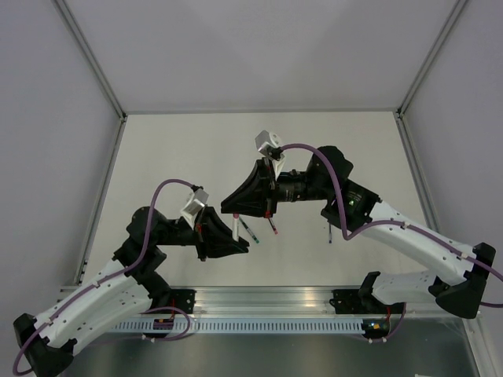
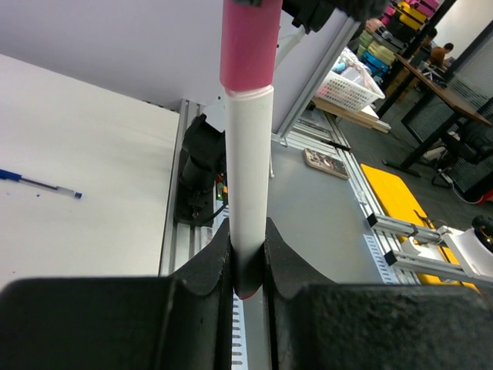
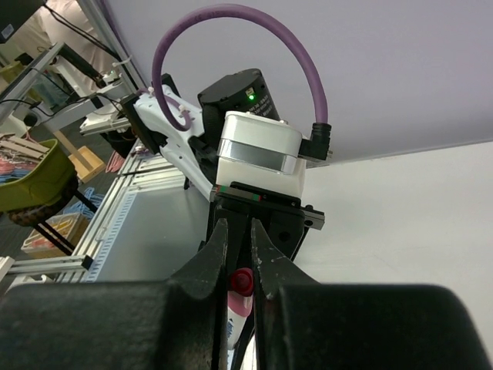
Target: Insert the pens into the pen caps
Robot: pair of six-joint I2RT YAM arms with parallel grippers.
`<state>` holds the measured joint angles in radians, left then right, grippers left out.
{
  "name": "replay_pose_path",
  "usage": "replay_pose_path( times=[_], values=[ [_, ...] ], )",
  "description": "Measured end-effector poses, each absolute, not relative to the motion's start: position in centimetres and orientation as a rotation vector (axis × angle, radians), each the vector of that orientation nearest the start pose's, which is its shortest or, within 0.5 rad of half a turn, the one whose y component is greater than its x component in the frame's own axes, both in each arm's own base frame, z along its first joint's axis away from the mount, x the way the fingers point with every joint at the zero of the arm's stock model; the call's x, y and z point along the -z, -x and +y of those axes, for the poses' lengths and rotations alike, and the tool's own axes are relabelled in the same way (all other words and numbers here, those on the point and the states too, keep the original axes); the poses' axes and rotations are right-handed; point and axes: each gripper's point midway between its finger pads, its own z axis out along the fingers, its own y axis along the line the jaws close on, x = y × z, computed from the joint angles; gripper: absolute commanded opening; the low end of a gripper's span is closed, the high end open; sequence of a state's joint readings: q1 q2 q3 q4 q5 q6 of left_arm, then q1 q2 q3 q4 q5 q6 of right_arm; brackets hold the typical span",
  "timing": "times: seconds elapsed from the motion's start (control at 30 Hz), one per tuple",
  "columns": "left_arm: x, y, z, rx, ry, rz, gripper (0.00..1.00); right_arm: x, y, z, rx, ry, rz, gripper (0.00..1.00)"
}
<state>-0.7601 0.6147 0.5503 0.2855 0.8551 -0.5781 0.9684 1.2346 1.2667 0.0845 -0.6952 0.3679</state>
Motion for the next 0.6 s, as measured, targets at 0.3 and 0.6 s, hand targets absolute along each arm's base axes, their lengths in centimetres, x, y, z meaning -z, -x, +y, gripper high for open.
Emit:
replay_pose_path(
  times=[0.3,0.6],
  values=[
    [-30.7,-6.9,-26.5,1.602,-0.931,1.431,0.02,-40.7,-12.0,37.9,-1.497,1.056,1.360,0.00],
    [-29.6,-6.3,-26.4,1.587,-1.002,1.443,0.02,-39.7,-11.0,37.3,-1.586,1.022,1.340,0.00]
  ],
)
